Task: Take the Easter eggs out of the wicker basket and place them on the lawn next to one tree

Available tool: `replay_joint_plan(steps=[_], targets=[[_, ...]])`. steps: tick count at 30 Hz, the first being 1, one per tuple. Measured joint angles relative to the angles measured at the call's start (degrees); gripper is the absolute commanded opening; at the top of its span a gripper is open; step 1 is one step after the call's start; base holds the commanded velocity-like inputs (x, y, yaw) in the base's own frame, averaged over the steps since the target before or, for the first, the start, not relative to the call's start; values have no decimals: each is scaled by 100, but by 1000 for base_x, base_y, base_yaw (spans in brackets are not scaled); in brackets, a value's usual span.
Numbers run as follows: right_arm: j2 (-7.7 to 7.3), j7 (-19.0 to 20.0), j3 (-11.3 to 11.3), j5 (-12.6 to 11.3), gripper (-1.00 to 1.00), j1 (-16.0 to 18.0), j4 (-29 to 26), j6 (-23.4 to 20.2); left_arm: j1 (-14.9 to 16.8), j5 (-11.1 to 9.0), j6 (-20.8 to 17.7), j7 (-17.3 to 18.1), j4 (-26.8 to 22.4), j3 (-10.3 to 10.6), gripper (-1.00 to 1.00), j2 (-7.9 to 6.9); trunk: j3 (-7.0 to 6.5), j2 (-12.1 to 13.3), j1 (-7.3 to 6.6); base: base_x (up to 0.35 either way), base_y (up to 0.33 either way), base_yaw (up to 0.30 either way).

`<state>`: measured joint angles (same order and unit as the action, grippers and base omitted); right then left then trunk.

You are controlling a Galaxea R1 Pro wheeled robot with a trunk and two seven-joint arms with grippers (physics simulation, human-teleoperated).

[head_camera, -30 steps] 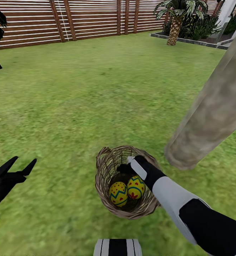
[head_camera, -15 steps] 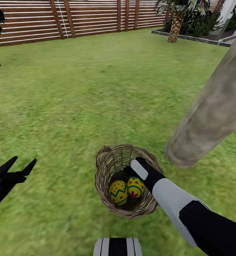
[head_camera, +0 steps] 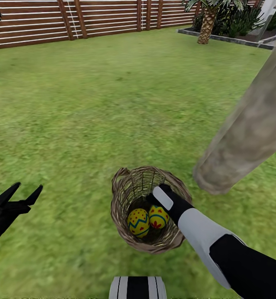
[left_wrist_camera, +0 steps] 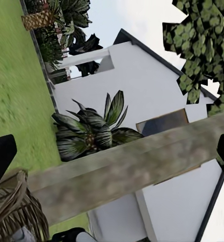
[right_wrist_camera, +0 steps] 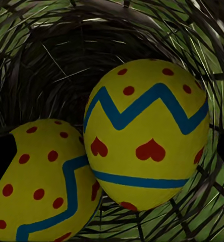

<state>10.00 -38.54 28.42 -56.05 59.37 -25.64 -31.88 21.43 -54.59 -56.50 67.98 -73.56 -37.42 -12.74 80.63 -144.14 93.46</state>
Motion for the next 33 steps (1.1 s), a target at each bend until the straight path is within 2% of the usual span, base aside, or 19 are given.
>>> replay_joint_plan(steps=[8, 11, 18, 21, 24, 33], targets=[[0, 3, 0, 4, 100, -30, 0, 14, 0, 16, 0, 3, 0, -8, 100, 52, 111, -7, 13, 0, 0, 0], [0, 3, 2, 5, 100, -33, 0, 16, 0, 14, -1, 1, 0, -9, 100, 53, 112, -7, 12, 0, 0, 0], [0, -5, 0, 8, 100, -35, 0, 26, 0, 16, 0, 0, 0, -9, 100, 53, 266, -16, 31, 0, 0, 0], [0, -47, 2, -1, 100, -35, 0, 267, 0, 14, -1, 1, 0, -9, 100, 53, 267, -16, 31, 0, 0, 0], [0, -183, 2, -7, 100, -39, 0, 408, 0, 16, 0, 3, 0, -9, 100, 53, 333, -20, 39, 0, 0, 0], [0, -298, 2, -10, 100, -39, 0, 475, 0, 16, 0, 2, 3, -9, 100, 53, 421, -26, 49, 0, 0, 0]])
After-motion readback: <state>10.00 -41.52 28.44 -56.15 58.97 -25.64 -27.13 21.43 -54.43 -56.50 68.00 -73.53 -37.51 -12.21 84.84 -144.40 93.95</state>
